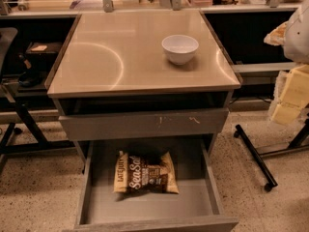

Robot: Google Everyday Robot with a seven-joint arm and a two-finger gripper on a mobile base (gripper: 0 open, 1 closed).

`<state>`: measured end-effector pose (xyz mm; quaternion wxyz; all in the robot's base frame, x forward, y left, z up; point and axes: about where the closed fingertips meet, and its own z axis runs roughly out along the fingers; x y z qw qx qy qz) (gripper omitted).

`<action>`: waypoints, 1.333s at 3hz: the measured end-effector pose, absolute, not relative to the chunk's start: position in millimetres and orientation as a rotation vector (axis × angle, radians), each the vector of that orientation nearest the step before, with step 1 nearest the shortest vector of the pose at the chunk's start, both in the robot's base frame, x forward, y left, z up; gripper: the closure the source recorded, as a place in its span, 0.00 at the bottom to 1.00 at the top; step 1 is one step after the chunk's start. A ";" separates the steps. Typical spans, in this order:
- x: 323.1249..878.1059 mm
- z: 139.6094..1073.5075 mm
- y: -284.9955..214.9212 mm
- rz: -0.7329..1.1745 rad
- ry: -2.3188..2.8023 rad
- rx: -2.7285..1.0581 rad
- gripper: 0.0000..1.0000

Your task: Pick brown chip bag from middle drawer and place on counter

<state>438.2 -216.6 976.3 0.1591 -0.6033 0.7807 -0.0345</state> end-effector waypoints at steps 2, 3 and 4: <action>433.8 948.8 -202.4 -0.050 2.250 -1.686 0.00; 427.4 889.4 -150.2 0.099 2.244 -1.637 0.00; 415.5 787.9 -95.6 0.255 2.238 -1.684 0.00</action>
Offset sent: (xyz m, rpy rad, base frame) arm -0.0166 0.0569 -0.1156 0.1507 0.0774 -0.0942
